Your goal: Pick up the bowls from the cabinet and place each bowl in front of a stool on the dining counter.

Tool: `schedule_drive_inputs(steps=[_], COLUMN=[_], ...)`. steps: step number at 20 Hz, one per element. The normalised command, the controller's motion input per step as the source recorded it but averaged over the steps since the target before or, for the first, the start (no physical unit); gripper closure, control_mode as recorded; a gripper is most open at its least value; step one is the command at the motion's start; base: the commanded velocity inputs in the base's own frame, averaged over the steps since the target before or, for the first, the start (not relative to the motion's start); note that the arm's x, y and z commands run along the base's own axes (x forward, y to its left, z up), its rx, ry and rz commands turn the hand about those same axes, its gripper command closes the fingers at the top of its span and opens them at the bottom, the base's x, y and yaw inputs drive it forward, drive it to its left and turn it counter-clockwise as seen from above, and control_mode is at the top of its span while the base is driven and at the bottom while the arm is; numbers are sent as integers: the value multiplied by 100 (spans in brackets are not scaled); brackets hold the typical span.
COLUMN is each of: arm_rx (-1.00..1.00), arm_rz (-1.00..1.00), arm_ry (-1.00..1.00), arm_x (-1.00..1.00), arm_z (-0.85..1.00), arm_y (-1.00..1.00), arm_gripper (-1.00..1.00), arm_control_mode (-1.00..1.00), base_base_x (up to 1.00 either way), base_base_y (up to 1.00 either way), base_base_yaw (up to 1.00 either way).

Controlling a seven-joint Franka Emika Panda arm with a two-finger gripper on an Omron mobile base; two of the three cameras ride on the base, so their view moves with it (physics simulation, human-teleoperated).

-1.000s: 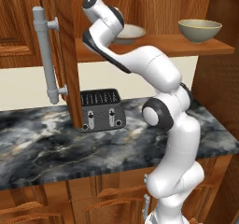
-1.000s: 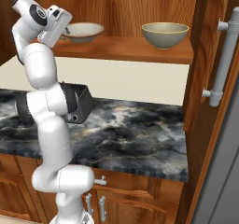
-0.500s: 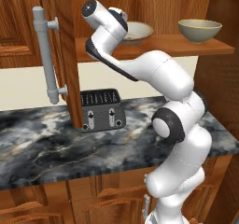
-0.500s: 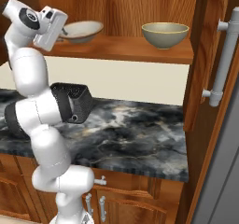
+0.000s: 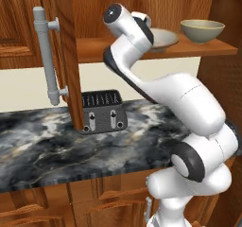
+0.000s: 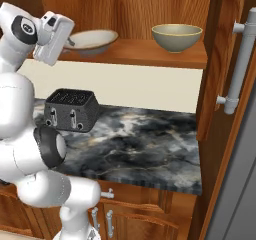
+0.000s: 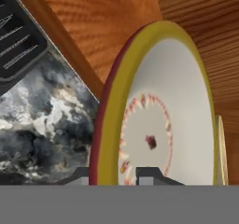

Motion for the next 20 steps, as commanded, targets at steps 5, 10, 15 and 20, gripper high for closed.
schedule_drive_inputs(steps=[5, 10, 15, 20], arm_rx=[0, 0, 0, 0], arm_rz=[12, 14, 11, 11], arm_ry=[0, 10, 19, 7], arm_x=[-100, -100, -100, -100], arm_z=[-3, 0, 0, -14], arm_y=[-47, -16, 0, -3], arm_gripper=[100, 100, 100, 100], arm_control_mode=[-100, -100, -100, -100], base_base_x=[0, 0, 0, 0], base_base_y=[0, 0, 0, 0], base_base_yaw=[0, 0, 0, 0])
